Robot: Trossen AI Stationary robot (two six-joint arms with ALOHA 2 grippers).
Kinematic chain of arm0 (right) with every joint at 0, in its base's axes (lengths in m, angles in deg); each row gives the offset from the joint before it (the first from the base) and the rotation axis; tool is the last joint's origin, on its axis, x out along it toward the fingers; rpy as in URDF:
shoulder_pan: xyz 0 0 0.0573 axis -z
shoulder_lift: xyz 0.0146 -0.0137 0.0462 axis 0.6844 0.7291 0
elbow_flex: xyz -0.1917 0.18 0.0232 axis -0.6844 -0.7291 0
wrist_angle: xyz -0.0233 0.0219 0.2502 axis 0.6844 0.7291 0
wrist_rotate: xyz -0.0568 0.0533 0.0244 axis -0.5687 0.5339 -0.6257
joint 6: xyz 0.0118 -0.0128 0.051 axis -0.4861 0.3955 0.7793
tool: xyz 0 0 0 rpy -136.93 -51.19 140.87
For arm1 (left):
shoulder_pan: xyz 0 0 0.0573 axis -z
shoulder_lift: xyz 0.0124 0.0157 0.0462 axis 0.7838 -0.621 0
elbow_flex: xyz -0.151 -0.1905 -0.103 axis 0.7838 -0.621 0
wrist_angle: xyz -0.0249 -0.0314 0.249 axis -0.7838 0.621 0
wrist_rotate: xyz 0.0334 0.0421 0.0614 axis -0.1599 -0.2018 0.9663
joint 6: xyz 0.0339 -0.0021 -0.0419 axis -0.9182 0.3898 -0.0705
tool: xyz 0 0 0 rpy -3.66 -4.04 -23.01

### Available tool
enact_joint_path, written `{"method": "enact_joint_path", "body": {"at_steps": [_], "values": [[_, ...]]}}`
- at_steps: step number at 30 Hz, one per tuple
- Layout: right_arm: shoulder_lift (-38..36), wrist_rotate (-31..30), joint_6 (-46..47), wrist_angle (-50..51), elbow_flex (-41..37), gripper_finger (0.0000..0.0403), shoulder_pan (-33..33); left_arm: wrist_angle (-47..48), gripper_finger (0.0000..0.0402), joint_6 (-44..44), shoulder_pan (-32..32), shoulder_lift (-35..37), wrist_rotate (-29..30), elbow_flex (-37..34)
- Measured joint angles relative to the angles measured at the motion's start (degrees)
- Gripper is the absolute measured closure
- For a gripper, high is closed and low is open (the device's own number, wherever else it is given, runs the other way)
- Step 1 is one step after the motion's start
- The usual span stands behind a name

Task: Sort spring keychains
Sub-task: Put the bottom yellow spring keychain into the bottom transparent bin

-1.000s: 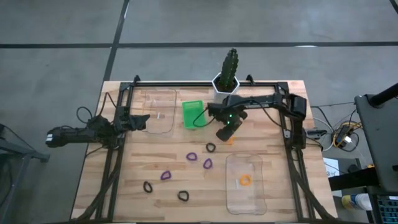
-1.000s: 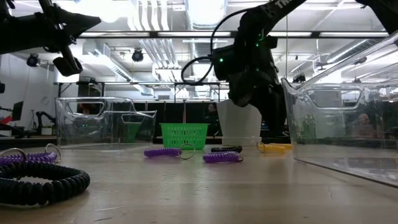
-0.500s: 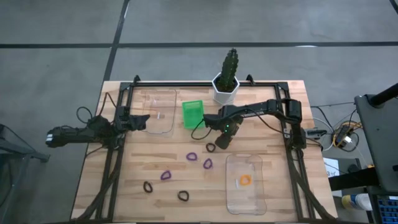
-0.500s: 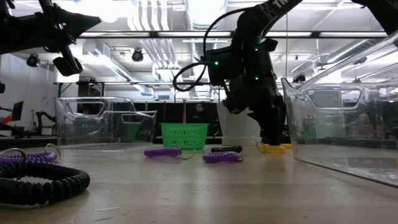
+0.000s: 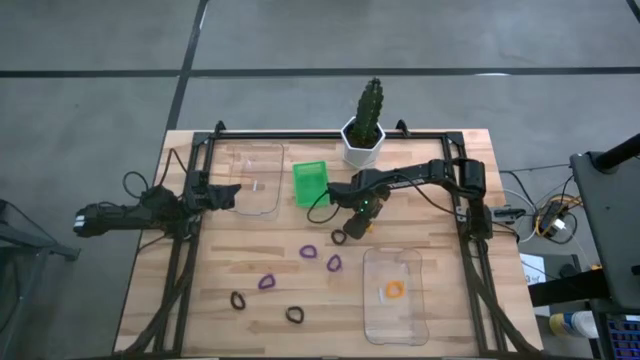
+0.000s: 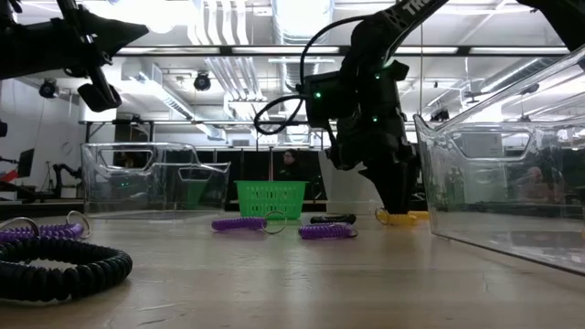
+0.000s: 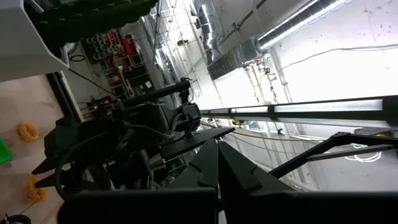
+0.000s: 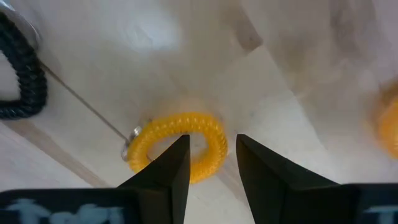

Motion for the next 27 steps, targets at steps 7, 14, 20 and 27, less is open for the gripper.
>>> {"method": "enact_joint_path", "body": {"at_steps": [7, 14, 20, 27], "values": [[-0.35, 0.93, 0.25, -2.25, -2.77, 0.0330, 0.07, 0.00, 0.0400, -0.01, 0.00, 0.00, 0.07, 0.00], [-1.71, 1.18, -0.24, -1.93, -1.77, 0.0385, -0.01, 0.01, 0.0400, -0.01, -0.01, 0.00, 0.19, 0.00], [-8.58, 1.11, 0.56, 1.26, 0.66, 0.0388, -0.30, 0.02, 0.0400, -0.26, -0.01, 0.00, 0.20, 0.00], [-19.39, 1.08, 4.41, 3.38, 1.12, 0.0389, -3.39, 0.08, 0.0400, -0.78, -0.01, 0.02, 0.20, 0.00]]}}
